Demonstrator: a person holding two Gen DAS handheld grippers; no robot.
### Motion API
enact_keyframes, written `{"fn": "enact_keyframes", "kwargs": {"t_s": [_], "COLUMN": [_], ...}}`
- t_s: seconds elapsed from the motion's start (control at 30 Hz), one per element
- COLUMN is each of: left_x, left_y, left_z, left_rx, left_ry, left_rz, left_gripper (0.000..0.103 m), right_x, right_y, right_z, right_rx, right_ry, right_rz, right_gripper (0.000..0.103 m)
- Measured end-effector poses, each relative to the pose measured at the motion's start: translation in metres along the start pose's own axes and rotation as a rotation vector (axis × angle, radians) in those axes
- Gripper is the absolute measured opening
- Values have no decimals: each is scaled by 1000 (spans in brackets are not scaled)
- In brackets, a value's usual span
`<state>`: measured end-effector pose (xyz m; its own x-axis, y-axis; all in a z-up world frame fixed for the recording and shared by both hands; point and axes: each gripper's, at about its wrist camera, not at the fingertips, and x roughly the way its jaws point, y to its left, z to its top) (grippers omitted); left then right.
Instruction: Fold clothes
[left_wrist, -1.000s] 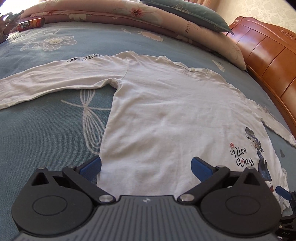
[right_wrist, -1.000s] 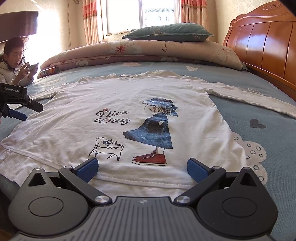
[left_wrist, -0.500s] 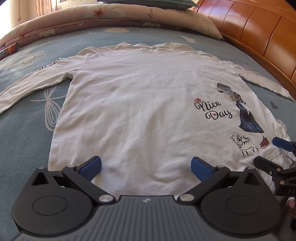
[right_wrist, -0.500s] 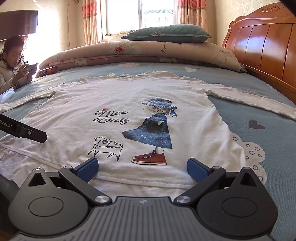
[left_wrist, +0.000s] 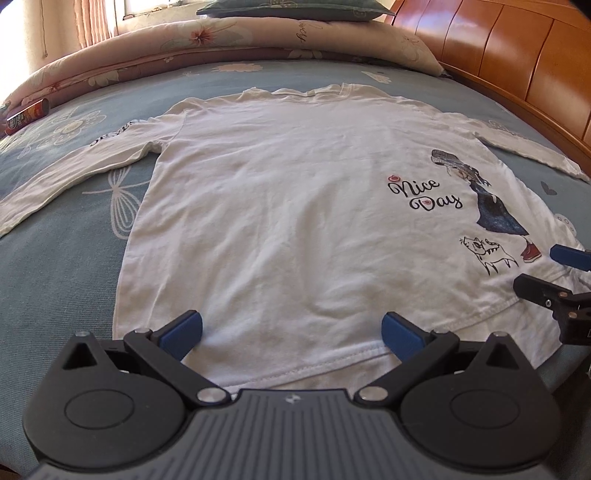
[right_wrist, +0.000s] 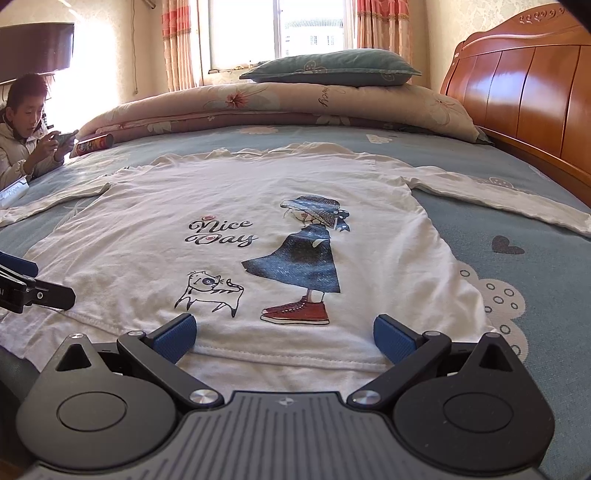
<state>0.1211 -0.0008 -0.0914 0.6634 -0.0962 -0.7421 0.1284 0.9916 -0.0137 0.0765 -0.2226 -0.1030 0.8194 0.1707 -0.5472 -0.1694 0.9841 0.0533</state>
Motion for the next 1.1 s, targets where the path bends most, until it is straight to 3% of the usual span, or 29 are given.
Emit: {"fn": "enact_keyframes", "kwargs": {"t_s": [0.37,0.53,0.7,0.93,1.1], "left_x": [-2,-9,-24,-29,-14], "left_y": [-6,3,10,2,-11], "left_z": [-2,-12,-27,-8,-1], "left_rx": [21,18,49,51,63], "left_ry": [-3,20,-9,-66,-51], "left_rz": [39,1,-4,-48,-67], "left_gripper": [103,102,102,102,102], "right_x": [-3,-3,-4,-2,-3], "right_y": [-1,1,1,4,4], "right_z": [-2,-2,-3,-3,-4], "right_rx": [1,-14,-21,-32,-34], "right_ry": [-2,-3,-4,-2,-2], "right_rz": [-1,-12,-14,-25,-26], "right_gripper": [103,103,103,103,103]}}
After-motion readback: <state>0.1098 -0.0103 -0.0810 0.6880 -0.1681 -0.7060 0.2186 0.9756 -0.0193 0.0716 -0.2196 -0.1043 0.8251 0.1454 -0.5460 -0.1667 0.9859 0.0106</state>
